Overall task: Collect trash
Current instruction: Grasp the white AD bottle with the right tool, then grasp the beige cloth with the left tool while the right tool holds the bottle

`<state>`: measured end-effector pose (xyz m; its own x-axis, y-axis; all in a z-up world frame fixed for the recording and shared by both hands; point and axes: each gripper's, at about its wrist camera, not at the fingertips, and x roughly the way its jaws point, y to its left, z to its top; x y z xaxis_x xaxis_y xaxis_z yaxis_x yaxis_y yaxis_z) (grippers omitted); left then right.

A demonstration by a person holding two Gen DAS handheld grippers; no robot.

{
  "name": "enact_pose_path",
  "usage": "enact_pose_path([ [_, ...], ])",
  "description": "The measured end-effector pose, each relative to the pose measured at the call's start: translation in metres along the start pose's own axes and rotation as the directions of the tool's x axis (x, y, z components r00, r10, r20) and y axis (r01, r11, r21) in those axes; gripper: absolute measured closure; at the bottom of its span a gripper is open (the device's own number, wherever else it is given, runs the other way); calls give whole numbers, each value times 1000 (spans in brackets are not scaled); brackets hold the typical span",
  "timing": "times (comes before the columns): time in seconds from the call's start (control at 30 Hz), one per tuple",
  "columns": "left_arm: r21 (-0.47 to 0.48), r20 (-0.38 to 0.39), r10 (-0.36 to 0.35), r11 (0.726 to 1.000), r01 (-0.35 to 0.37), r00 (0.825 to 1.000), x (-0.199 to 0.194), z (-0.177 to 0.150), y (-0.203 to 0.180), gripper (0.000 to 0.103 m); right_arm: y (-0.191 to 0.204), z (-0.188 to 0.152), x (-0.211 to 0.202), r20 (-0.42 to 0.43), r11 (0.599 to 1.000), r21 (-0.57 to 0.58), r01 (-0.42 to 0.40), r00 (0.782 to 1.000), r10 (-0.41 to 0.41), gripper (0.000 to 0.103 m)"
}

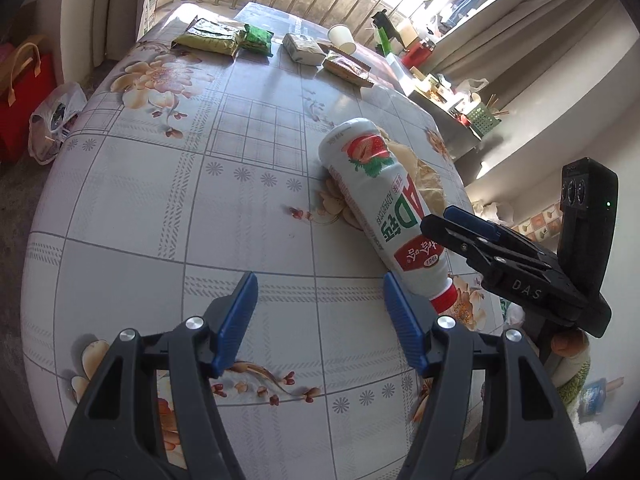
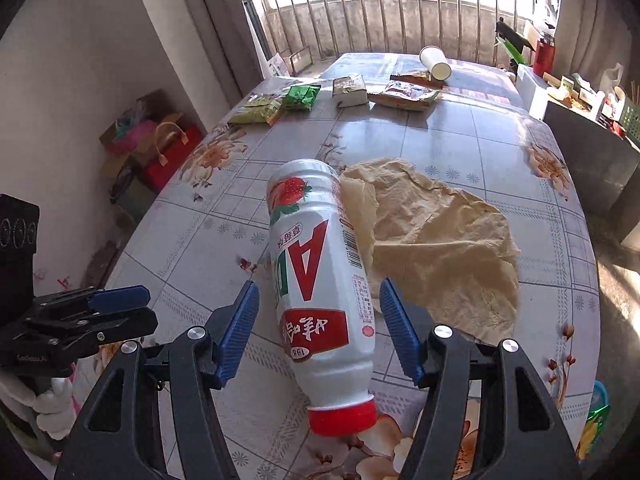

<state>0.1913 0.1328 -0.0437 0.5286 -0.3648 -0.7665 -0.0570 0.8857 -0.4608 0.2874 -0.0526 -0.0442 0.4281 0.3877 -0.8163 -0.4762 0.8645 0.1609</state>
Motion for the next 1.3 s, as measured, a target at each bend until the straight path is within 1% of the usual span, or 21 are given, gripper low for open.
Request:
enact_pose_path([
  [0.07, -5, 9, 6, 1000, -5, 1000, -3, 1, 7, 42, 8, 1, 15, -33, 996, -53, 66, 997, -68, 42],
  [0.13, -12, 18, 10, 1000, -10, 1000, -6, 1, 12, 42, 11, -2, 26, -63, 993, -79, 86, 994, -91, 43],
  [0.2, -17, 25, 14, 1000, -13, 1000, -8, 3, 17, 42, 16, -5, 26, -56, 988, -105, 111, 992, -117, 44],
  [0.23, -19, 27, 16, 1000, -16, 1000, -8, 4, 18, 42, 18, -6, 27, -59, 987, -114, 112, 991, -119, 44],
  [0.37, -20, 36, 19, 1000, -18, 999, -9, 10, 19, 42, 27, -19, 21, -77, 988, -142, 65, 994, -77, 45],
  [0.47, -4, 49, 19, 1000, -18, 999, -9, 18, 15, 42, 30, -39, 9, -89, 987, -155, 45, 994, -59, 45],
  [0.6, 24, 59, 10, 1000, -11, 998, -1, 36, 1, 41, 25, -75, -18, -105, 988, -150, 34, 993, -51, 45],
  [0.73, 78, 54, -20, 997, 16, 998, 18, 58, -24, 37, 3, -107, -47, -122, 995, -71, 66, 990, -74, 45],
  [0.77, 91, 48, -26, 996, 21, 999, 25, 63, -31, 37, -6, -113, -54, -125, 996, -41, 80, 989, -84, 45],
  [0.87, 131, 18, -57, 990, 54, 998, 51, 80, -55, 30, -33, -131, -72, -124, 988, 60, 143, 983, -135, 45],
  [0.93, 153, -11, -63, 986, 64, 998, 73, 88, -71, 28, -55, -140, -82, -116, 973, 142, 182, 979, -166, 45],
  [1.0, 169, -47, -54, 984, 61, 997, 97, 94, -85, 27, -76, -146, -91, -101, 951, 227, 208, 977, -189, 45],
  [1.1, 163, -105, -48, 985, 65, 993, 133, 100, -99, 27, -102, -150, -95, -73, 920, 338, 200, 980, -187, 45],
  [1.13, 165, -117, -31, 985, 50, 993, 143, 102, -104, 27, -108, -151, -95, -62, 911, 365, 191, 982, -181, 45],
  [1.2, 200, -131, 19, 980, 8, 991, 162, 104, -113, 27, -116, -152, -94, -42, 901, 400, 170, 985, -167, 45],
  [1.3, 279, -141, 98, 959, -56, 985, 183, 103, -127, 27, -121, -152, -92, -22, 895, 421, 148, 988, -154, 45],
])
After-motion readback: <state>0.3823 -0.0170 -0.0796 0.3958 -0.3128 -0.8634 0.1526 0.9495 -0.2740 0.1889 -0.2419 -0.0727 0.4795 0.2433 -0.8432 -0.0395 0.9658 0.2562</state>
